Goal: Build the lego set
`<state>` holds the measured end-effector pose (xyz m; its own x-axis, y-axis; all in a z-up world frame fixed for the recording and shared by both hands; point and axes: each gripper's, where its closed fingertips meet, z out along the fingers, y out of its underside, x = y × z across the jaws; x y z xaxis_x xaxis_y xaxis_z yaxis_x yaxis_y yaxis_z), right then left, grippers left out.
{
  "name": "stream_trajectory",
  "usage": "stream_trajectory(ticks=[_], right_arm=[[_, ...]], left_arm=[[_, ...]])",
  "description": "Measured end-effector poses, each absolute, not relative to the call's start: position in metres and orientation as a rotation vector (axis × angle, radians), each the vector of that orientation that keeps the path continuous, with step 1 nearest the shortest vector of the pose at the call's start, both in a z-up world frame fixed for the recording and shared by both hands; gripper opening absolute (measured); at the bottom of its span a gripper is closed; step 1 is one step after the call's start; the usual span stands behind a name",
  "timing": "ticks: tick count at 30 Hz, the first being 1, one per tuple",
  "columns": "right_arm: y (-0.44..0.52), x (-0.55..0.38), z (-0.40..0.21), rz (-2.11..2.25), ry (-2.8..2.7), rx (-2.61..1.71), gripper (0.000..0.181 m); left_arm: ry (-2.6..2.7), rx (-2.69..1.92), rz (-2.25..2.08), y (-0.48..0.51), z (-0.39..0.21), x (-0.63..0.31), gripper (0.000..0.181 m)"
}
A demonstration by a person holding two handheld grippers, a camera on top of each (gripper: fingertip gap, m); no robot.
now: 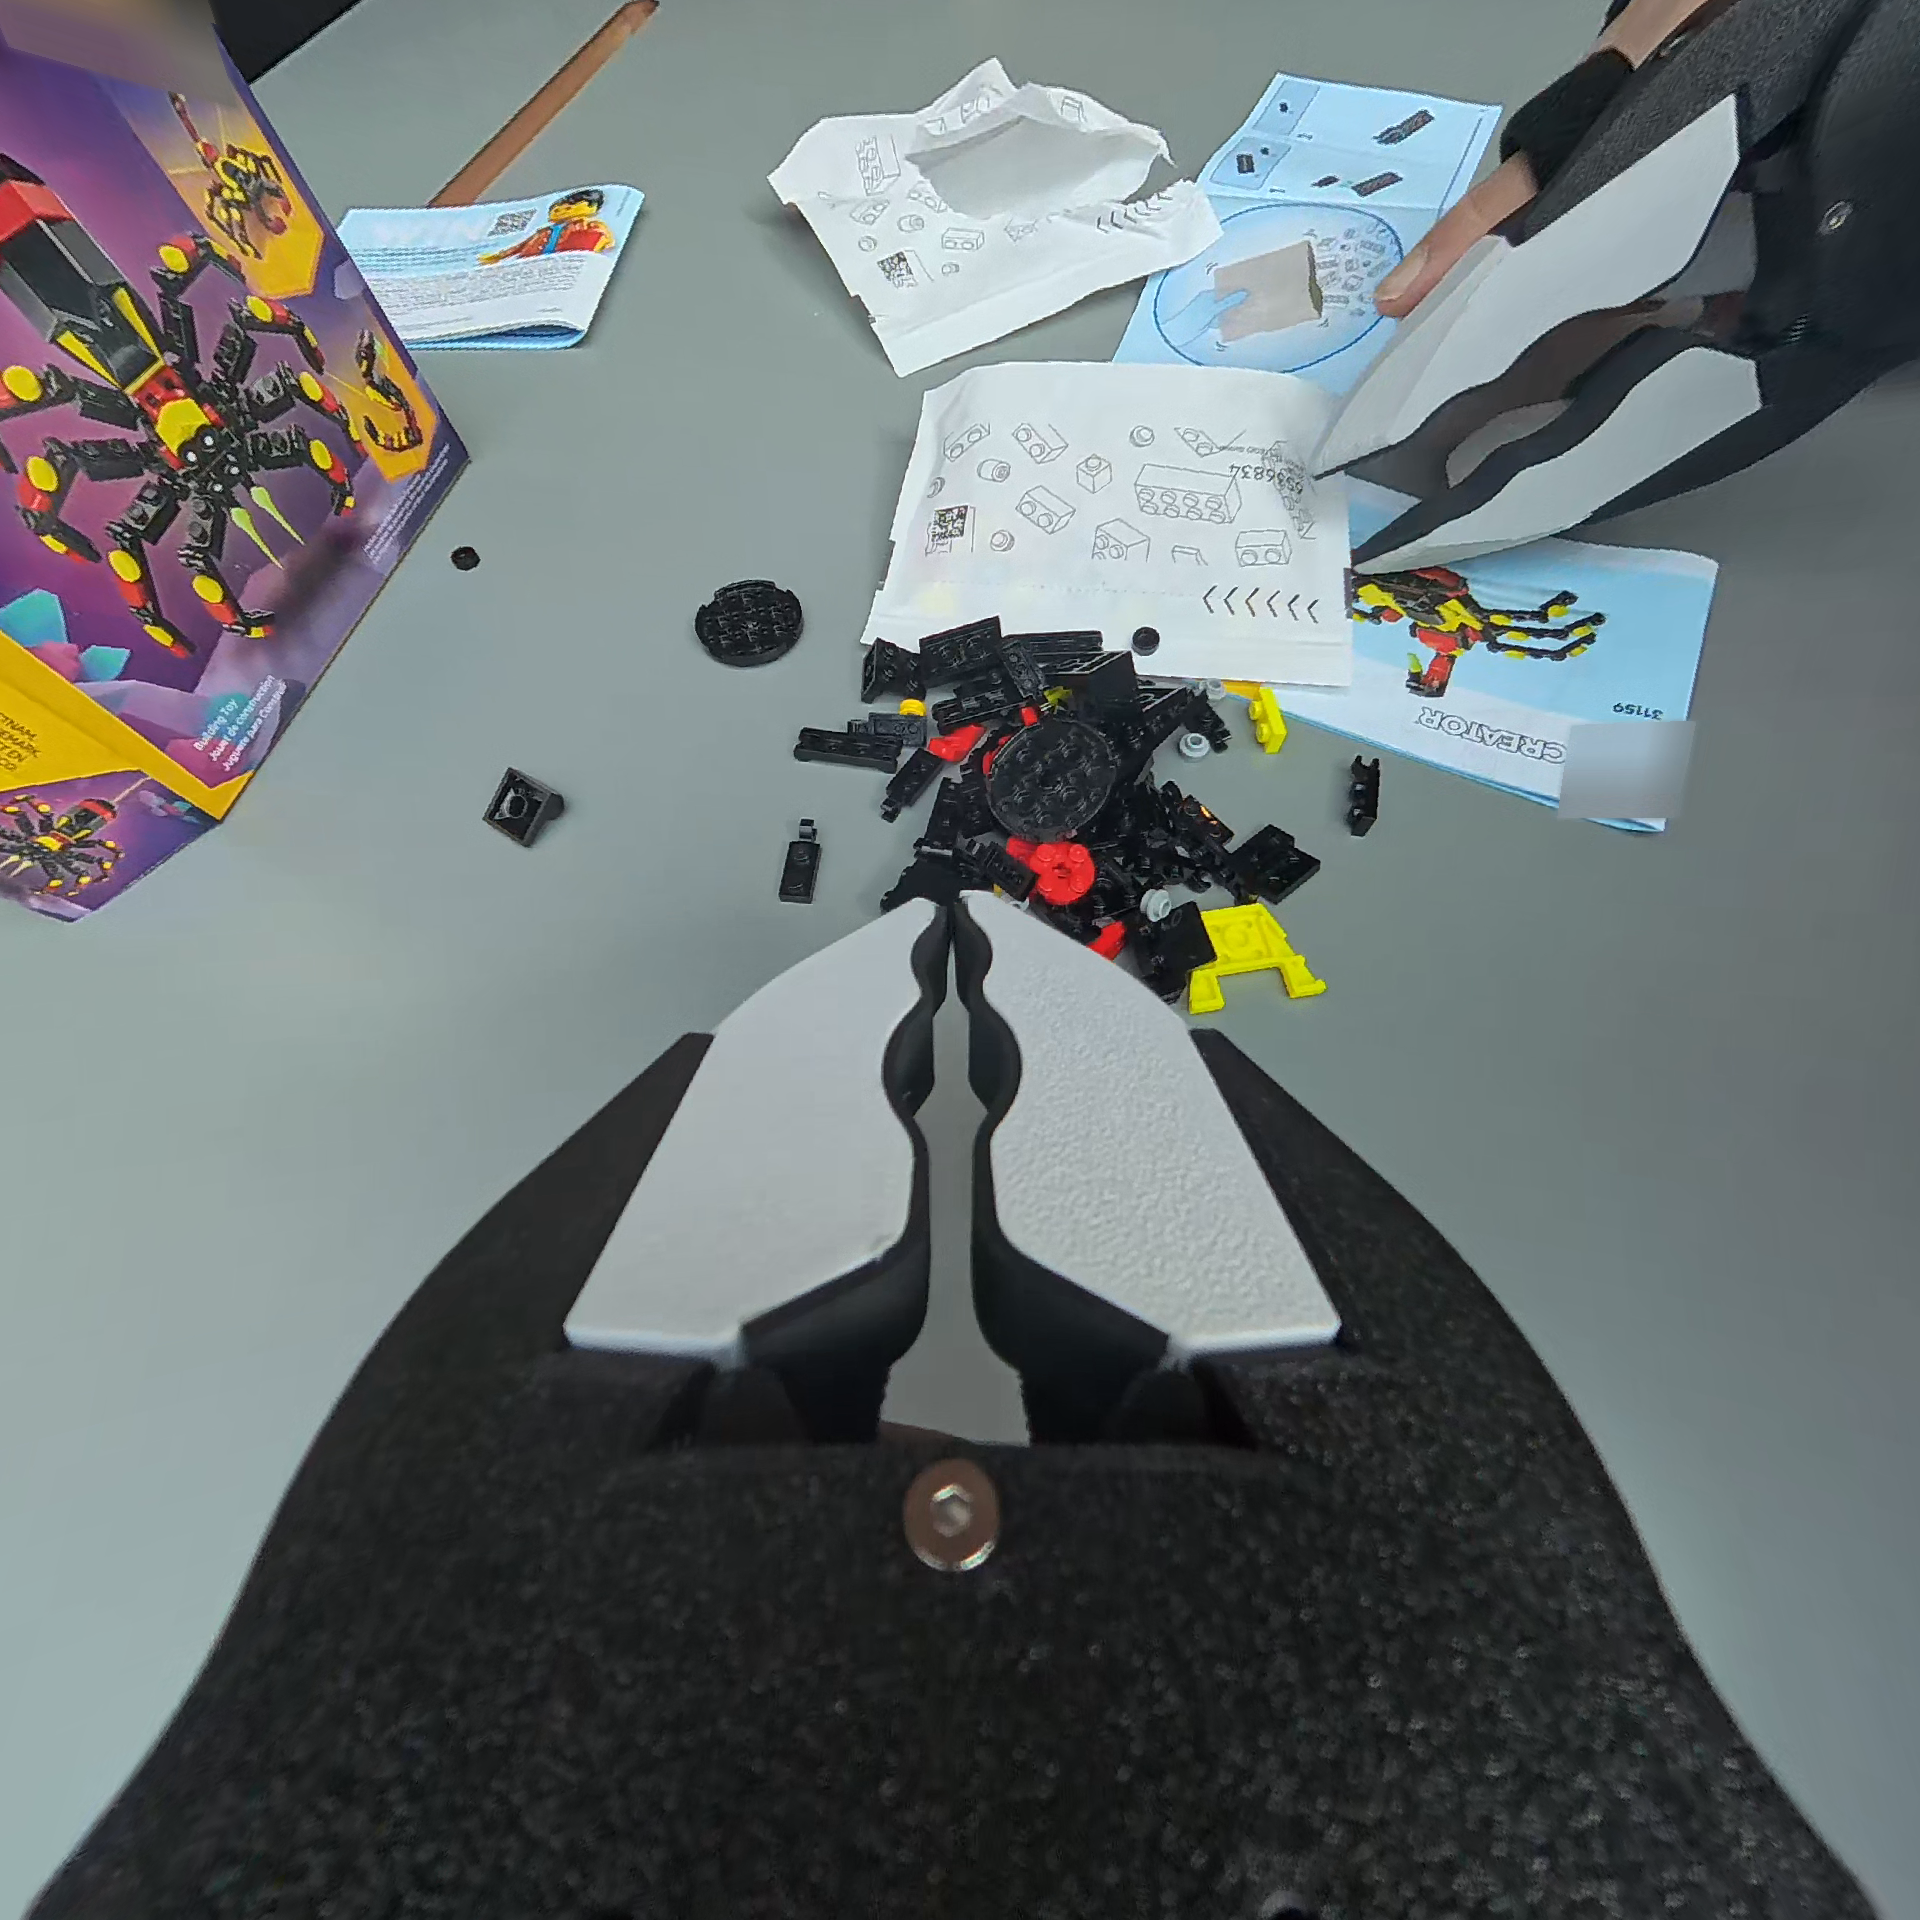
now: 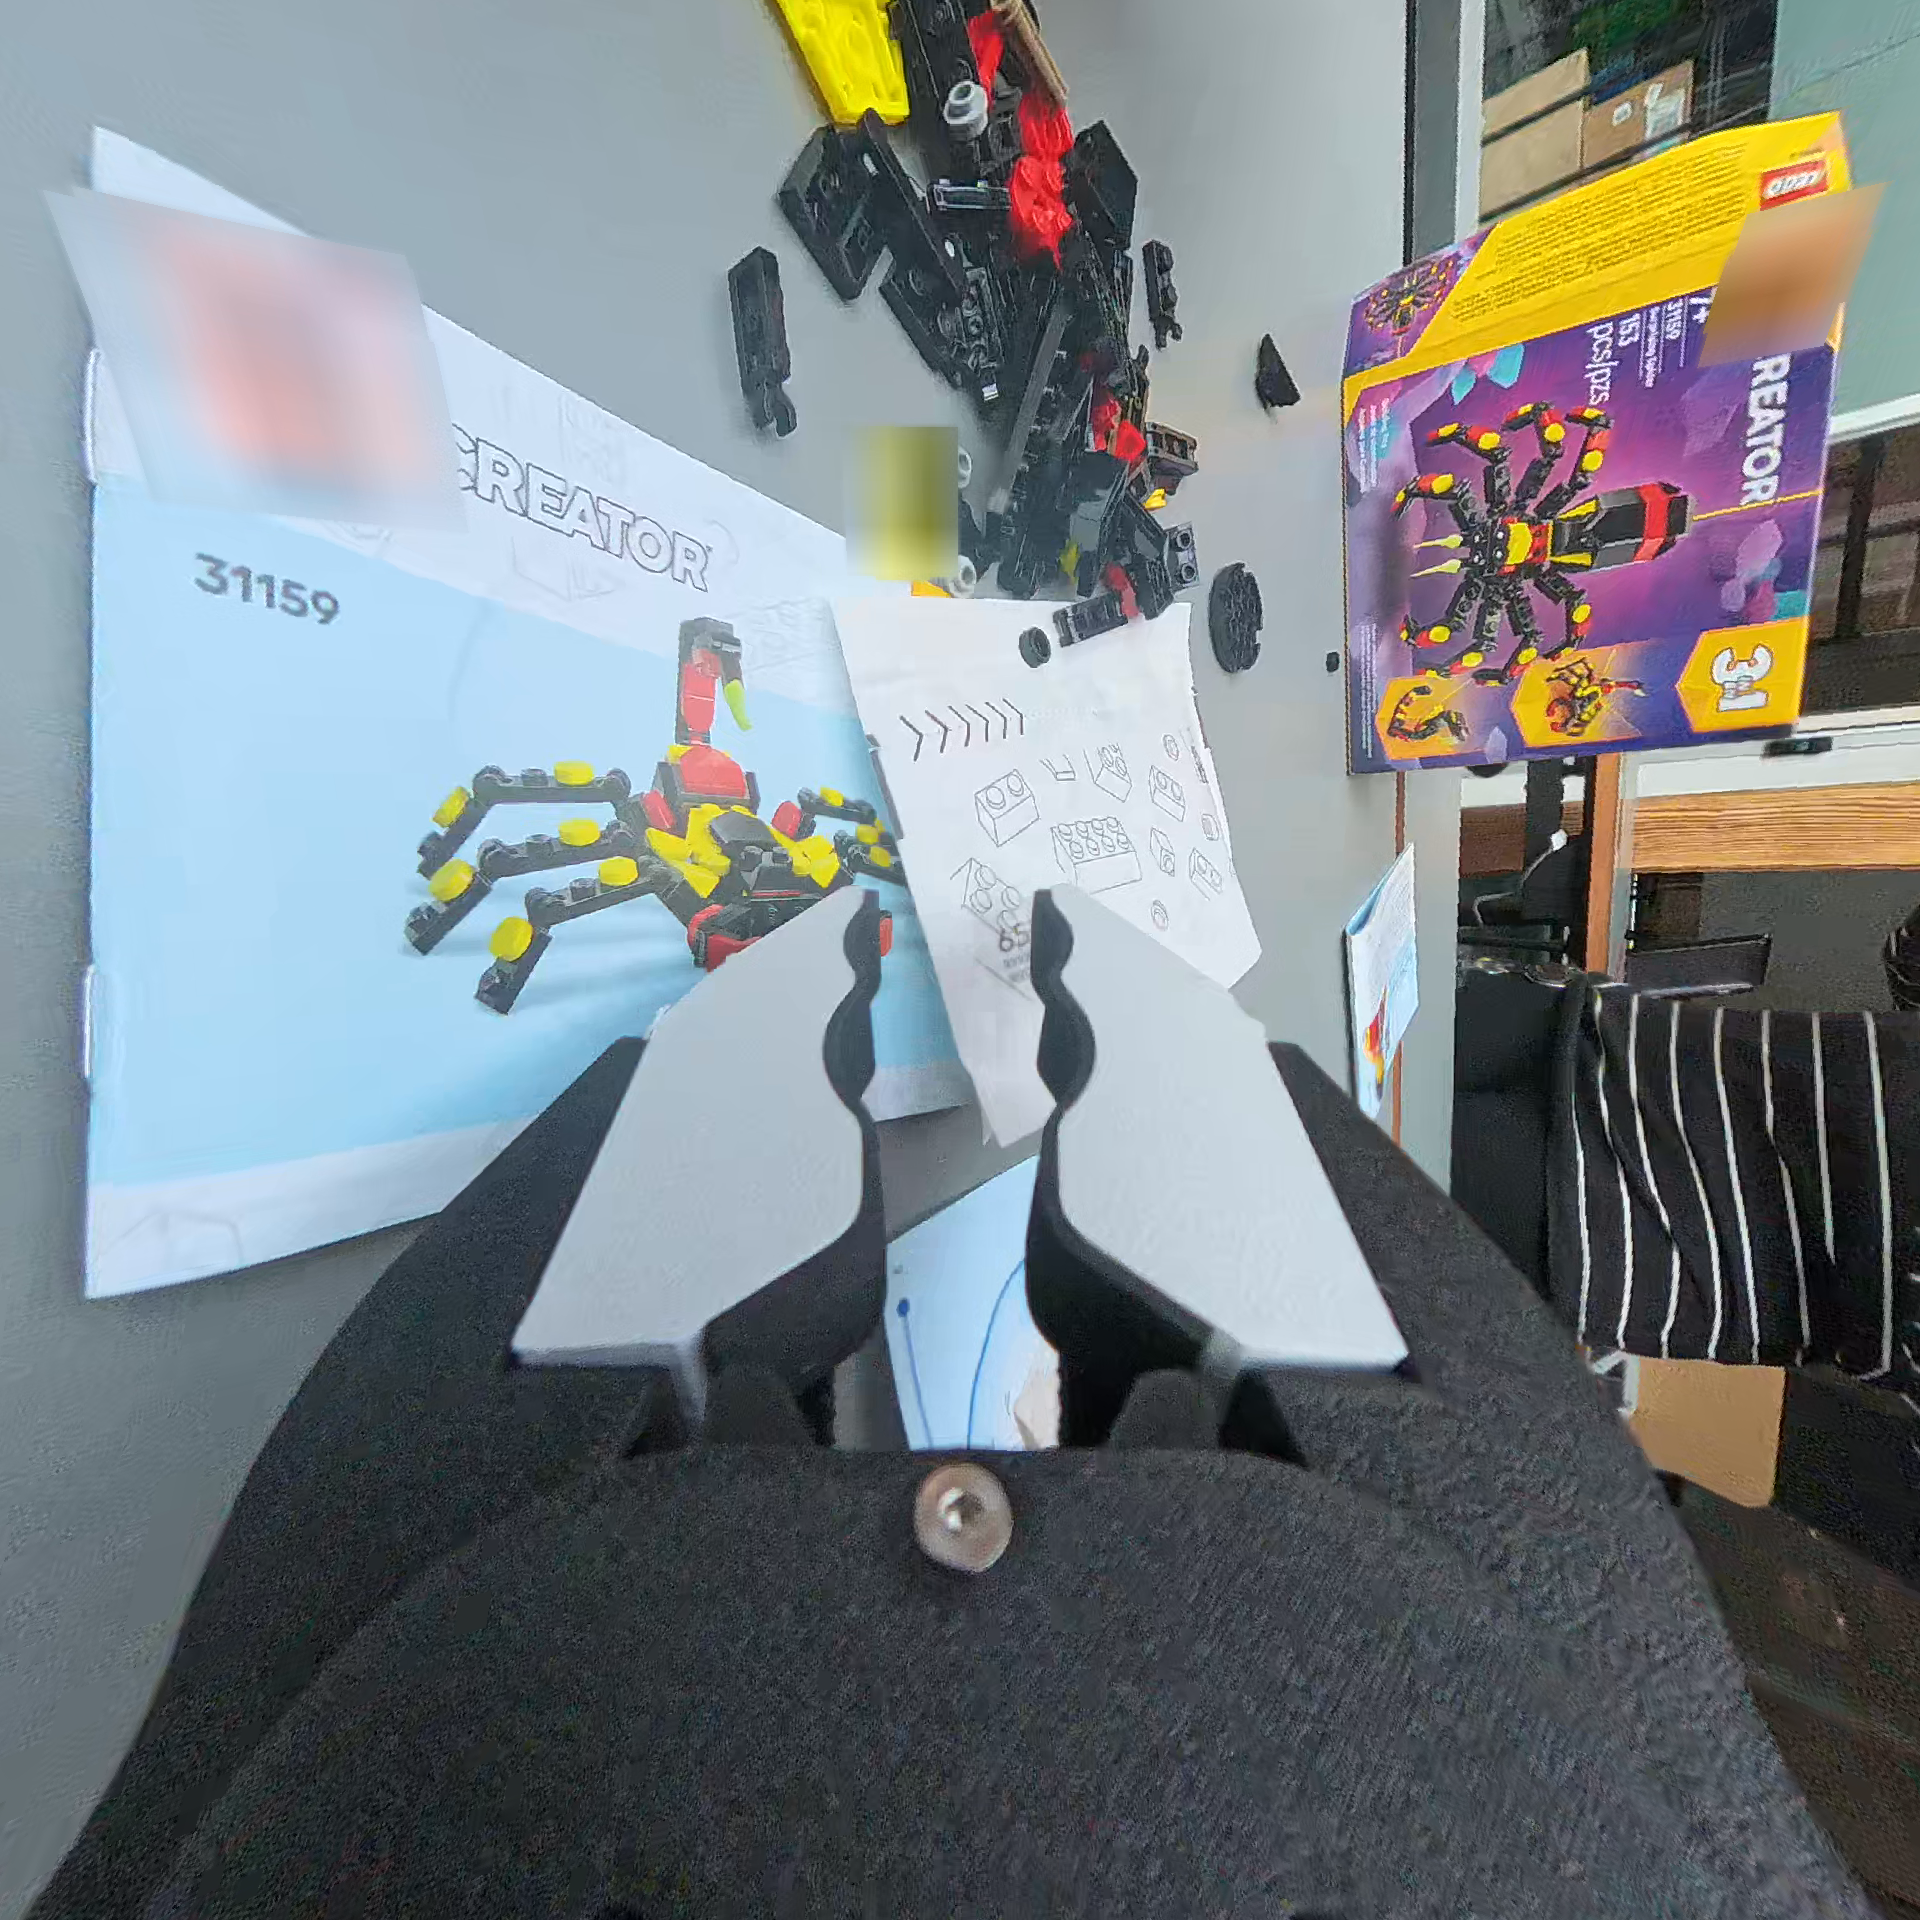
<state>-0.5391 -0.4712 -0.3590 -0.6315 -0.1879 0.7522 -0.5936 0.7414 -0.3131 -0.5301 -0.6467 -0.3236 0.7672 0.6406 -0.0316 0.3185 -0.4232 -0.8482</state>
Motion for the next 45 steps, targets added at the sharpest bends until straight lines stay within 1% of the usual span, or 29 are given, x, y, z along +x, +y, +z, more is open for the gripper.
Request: stream_trajectory(ticks=[3, 4, 6, 9, 14, 18, 23, 27, 30, 35, 45], right_arm=[[-0.48, -0.546, -0.359, 0.679, -2.193, 0.651, 0.028], [-0.483, -0.547, -0.36, 0.658, -2.184, 0.684, 0.025], [-0.488, -0.549, -0.365, 0.613, -2.184, 0.736, 0.0], [-0.493, -0.554, -0.361, 0.656, -2.212, 0.659, 0.0], [-0.474, -0.571, -0.321, 1.047, -2.342, 0.145, 0.0], [-0.453, -0.572, -0.29, 1.477, -2.39, -0.255, 0.0], [-0.43, -0.563, -0.253, 2.105, -2.337, -0.58, 0.0], [-0.401, -0.555, -0.25, 2.379, -2.268, -0.697, 0.0], [-0.382, -0.548, -0.262, 2.32, -2.308, -0.707, 0.0], [-0.362, -0.532, -0.27, 2.203, -2.369, -0.674, 0.0], [-0.334, -0.524, -0.255, 2.023, -2.398, -0.663, 0.0]], left_arm=[[-0.725, -2.026, 0.414, -0.645, -0.325, -0.529, 0.0], [-0.727, -2.023, 0.406, -0.644, -0.326, -0.528, 0.0], [-0.725, -2.025, 0.401, -0.643, -0.327, -0.528, 0.0], [-0.72, -2.024, 0.396, -0.641, -0.327, -0.527, 0.0], [-0.696, -2.015, 0.39, -0.637, -0.321, -0.525, 0.0], [-0.663, -2.021, 0.368, -0.626, -0.317, -0.529, 0.0], [-0.599, -2.014, 0.349, -0.602, -0.307, -0.536, 0.0], [-0.531, -2.016, 0.351, -0.573, -0.295, -0.545, 0.0], [-0.459, -2.014, 0.324, -0.542, -0.285, -0.551, 0.002], [-0.297, -2.016, 0.271, -0.481, -0.272, -0.555, 0.012], [-0.077, -1.912, 0.086, -0.384, -0.232, -0.546, 0.014]])
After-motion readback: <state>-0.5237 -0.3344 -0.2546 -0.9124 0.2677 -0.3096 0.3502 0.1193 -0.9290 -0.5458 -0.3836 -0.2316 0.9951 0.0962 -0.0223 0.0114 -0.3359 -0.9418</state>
